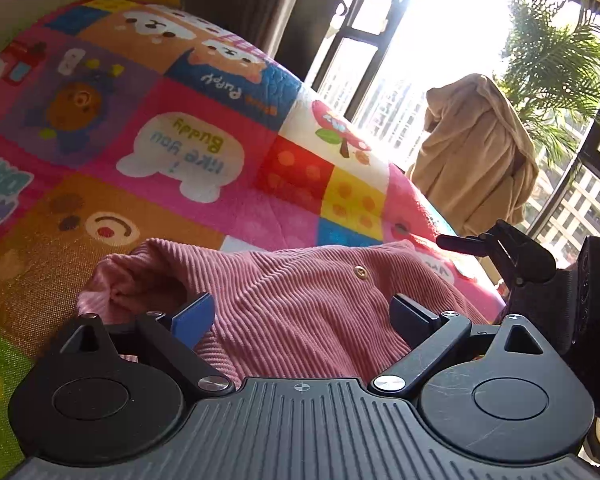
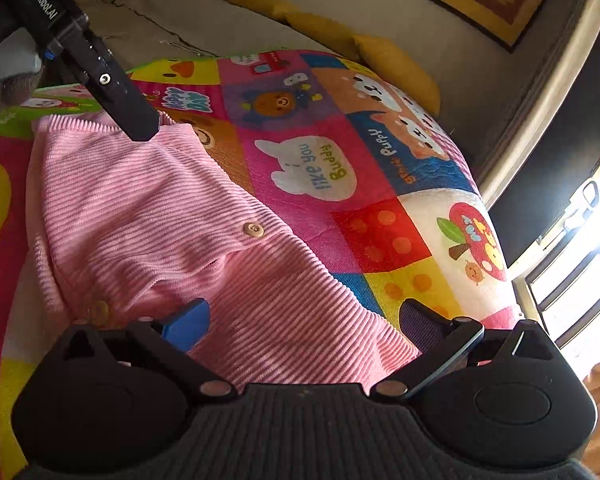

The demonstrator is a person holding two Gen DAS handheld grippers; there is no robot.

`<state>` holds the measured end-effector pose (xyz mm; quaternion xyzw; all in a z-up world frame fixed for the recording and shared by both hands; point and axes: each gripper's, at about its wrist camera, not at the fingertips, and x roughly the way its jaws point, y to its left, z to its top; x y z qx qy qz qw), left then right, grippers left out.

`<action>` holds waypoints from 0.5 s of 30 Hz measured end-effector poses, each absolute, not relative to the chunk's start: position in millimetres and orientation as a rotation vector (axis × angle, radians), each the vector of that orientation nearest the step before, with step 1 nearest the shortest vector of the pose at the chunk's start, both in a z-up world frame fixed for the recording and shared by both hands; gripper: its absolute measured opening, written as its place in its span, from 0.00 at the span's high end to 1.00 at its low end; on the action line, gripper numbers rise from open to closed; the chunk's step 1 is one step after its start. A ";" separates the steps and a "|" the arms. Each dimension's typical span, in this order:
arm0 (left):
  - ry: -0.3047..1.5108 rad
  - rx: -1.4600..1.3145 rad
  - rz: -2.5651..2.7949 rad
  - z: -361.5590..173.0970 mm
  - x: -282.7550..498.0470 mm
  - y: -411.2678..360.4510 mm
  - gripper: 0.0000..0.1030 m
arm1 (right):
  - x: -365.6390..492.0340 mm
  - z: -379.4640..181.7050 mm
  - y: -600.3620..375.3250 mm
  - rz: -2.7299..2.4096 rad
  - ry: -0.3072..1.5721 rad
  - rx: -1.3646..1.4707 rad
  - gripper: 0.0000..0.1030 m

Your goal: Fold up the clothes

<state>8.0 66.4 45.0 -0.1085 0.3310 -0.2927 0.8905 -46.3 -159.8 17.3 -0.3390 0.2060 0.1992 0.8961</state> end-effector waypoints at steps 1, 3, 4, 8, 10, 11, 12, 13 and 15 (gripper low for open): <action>0.686 -0.229 -0.608 44.8 7.4 66.8 0.06 | -47.3 13.6 -153.8 0.422 0.403 -0.724 0.02; 0.676 -0.228 -0.610 47.9 5.2 67.0 0.06 | -51.9 8.3 -137.8 0.456 0.343 -0.765 0.02; 0.670 -0.228 -0.611 49.4 4.0 67.1 0.05 | -54.0 5.9 -130.1 0.467 0.315 -0.786 0.02; 0.649 -0.228 -0.616 55.6 -0.4 67.5 0.05 | -59.1 9.5 -128.1 0.481 0.294 -0.823 0.02; 0.638 -0.227 -0.619 58.6 -2.7 67.8 0.05 | -61.0 18.8 -140.4 0.485 0.315 -0.806 0.02; 0.633 -0.227 -0.624 59.7 -3.9 67.7 0.05 | -62.1 25.5 -151.2 0.474 0.334 -0.777 0.01; 0.631 -0.227 -0.641 59.4 -5.3 67.2 0.05 | -63.1 32.2 -161.9 0.463 0.353 -0.748 0.00; 0.628 -0.226 -0.658 59.2 -6.7 66.8 0.05 | -63.2 39.6 -172.8 0.449 0.370 -0.708 0.00; 0.645 -0.219 -0.681 53.5 -6.4 63.1 0.05 | -59.6 56.4 -193.4 0.407 0.395 -0.586 0.00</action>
